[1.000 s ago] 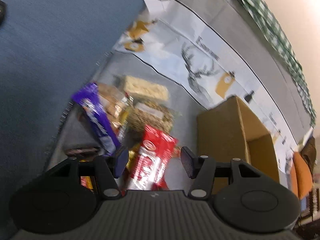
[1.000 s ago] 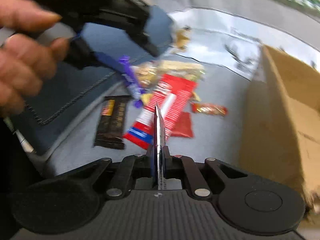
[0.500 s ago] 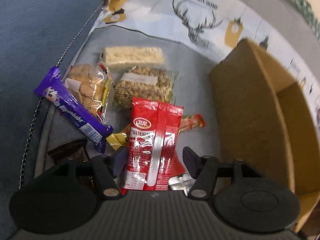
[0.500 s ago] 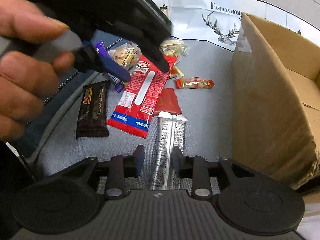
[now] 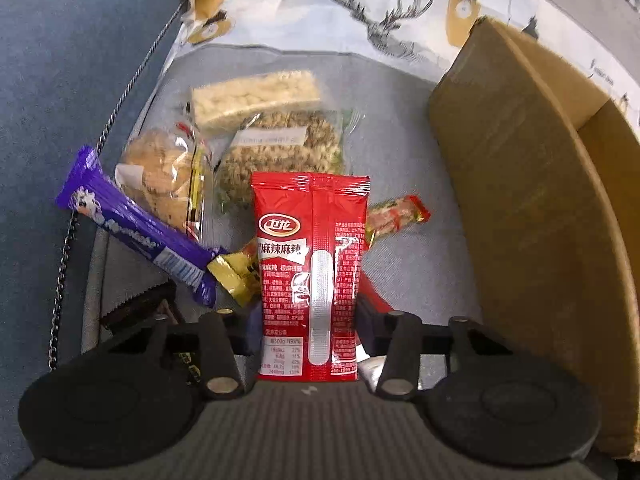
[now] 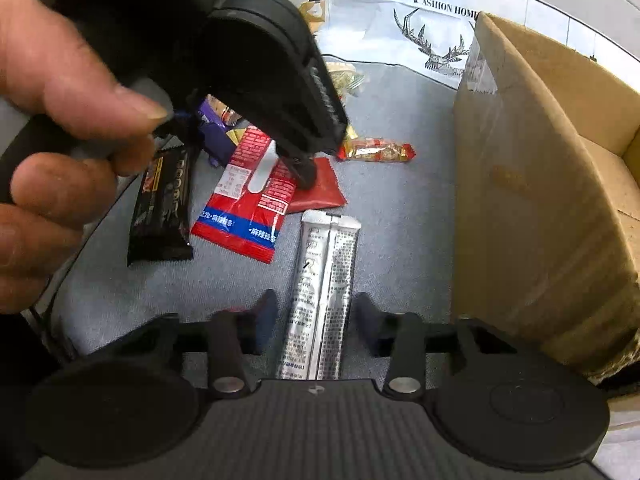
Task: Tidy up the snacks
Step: 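Grasp the red spicy-strip packet with left tool while right grasps silver stick pack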
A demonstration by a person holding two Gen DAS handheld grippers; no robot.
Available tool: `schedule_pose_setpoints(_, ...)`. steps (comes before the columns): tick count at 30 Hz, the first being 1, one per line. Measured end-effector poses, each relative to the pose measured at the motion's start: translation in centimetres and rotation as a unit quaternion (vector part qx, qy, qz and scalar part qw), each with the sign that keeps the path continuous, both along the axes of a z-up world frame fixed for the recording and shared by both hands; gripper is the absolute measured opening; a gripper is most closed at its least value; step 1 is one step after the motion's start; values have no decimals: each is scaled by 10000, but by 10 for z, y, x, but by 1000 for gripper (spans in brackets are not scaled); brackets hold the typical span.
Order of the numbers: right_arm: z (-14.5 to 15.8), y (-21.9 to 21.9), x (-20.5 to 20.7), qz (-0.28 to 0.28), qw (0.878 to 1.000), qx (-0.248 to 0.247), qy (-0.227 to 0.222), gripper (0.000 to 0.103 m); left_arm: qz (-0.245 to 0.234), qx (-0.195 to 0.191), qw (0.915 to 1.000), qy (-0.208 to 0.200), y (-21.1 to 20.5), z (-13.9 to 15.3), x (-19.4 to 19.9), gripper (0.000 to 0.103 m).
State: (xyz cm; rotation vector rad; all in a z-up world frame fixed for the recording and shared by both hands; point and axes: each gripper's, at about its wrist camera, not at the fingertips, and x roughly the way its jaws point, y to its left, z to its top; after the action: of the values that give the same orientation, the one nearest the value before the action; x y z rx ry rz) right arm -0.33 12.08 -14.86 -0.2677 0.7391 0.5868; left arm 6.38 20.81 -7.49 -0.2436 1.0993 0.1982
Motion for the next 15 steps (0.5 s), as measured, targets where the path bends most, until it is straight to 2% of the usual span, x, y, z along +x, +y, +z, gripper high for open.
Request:
schedule_pose_setpoints(1,1,0,0,31,10000,33,-31,27,-2,-18,10000,-92,0,3,-2,50)
schedule_pose_setpoints(6,4,-3,-9,147,9993,163,-306,25,276,-198,9988,-360,13,15,-11,51)
schedule_pose_setpoints(11,-5,-3,-5,96,9999,25,-106,27,311,-233,9992,-12,16,2,-6,52)
schedule_pose_setpoints(15,-5,1,-6,126,9997,-70,-196,31,172,-171,9996,151,12,-5,-3,54)
